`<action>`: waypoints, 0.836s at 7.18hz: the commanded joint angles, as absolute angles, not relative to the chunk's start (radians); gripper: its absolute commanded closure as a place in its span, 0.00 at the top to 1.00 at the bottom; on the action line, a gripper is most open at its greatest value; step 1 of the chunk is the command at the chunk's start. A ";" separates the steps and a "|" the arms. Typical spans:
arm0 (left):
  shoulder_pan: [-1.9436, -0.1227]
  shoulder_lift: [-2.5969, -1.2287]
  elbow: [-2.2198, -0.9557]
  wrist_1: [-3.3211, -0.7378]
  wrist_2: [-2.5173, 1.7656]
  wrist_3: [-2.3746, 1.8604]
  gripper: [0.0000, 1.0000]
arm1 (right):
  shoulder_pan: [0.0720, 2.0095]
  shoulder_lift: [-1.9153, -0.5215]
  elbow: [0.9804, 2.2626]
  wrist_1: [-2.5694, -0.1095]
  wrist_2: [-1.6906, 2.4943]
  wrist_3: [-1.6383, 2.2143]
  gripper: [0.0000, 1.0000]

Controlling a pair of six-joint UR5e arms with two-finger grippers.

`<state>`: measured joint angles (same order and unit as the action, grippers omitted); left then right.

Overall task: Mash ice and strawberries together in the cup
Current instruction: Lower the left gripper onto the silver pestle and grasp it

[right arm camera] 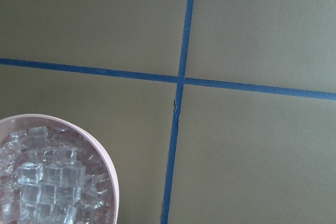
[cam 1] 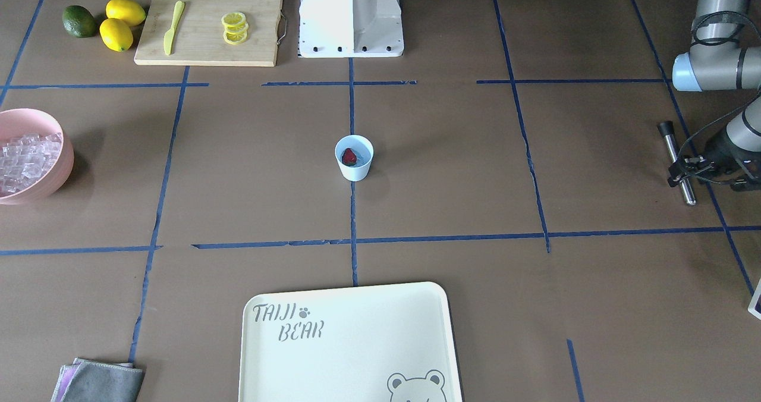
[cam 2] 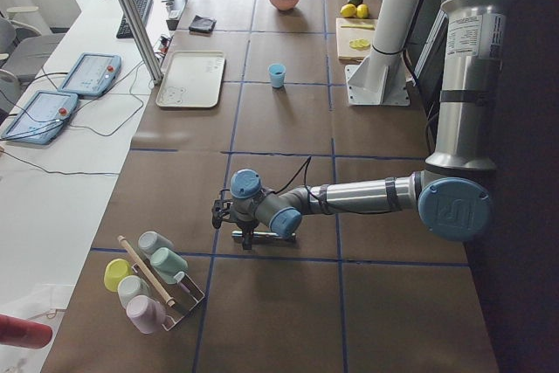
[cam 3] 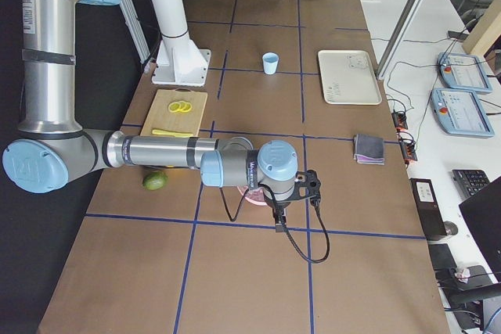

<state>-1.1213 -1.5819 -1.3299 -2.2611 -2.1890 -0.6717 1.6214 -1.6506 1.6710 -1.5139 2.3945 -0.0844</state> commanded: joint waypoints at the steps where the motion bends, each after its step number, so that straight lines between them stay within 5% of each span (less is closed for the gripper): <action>1: -1.121 -1.589 -1.330 -2.261 -2.189 -0.670 0.08 | 1.623 -1.641 1.671 -1.516 2.393 -0.084 0.99; 3: -1.123 -1.591 -1.356 -2.250 -2.277 -0.672 0.00 | 1.624 -1.638 1.671 -1.516 2.395 -0.084 0.99; 6: -1.213 -1.585 -1.597 -2.146 -2.384 -0.657 0.00 | 1.629 -1.638 1.675 -1.516 2.396 -0.084 0.99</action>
